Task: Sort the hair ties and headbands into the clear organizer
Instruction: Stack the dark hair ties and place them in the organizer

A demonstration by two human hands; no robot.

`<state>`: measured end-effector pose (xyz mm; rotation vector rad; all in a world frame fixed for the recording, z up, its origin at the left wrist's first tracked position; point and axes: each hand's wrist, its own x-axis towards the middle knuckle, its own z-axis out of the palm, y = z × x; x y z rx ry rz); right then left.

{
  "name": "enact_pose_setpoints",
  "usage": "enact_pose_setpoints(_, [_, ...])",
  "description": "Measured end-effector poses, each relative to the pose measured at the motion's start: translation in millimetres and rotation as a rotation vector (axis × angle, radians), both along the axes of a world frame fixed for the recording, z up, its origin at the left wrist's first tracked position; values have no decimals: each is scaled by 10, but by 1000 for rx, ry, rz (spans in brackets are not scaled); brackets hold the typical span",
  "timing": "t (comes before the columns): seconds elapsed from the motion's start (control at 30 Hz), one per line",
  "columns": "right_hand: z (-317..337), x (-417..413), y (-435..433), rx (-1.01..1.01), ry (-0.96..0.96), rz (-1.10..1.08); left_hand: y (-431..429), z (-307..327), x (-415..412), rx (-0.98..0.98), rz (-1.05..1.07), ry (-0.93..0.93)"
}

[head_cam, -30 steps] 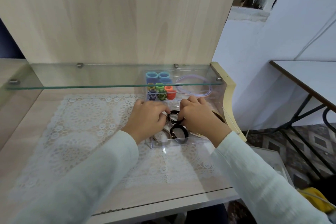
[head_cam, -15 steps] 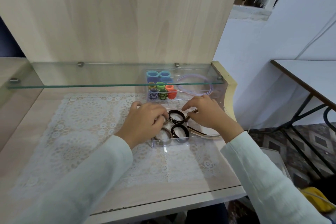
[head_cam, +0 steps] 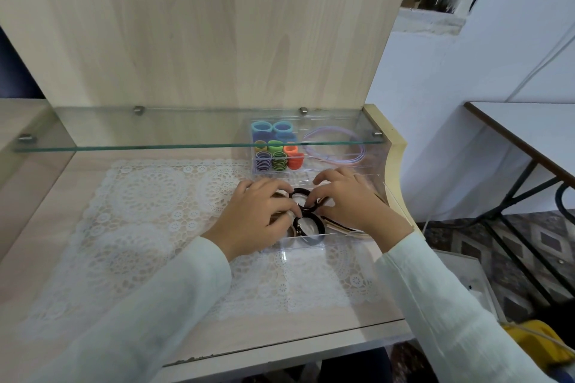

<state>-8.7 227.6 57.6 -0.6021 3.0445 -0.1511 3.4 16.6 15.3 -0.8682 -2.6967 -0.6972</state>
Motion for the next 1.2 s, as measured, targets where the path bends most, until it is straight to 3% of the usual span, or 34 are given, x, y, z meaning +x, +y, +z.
enact_pose_setpoints(0.33, [-37,-3,-87,62,51,31,-4,-18,20,-1,-29,-14])
enact_pose_setpoints(0.57, [-72,33,-80,66,87,7,-14,26,-15,23,68,-28])
enact_pose_setpoints(0.9, [-40,42,-99,89,110,-20,4,83,-74,-143,122,25])
enact_pose_setpoints(1.2, [-51,-66,-89,-115,57,-276,27,72,-58,-93,122,19])
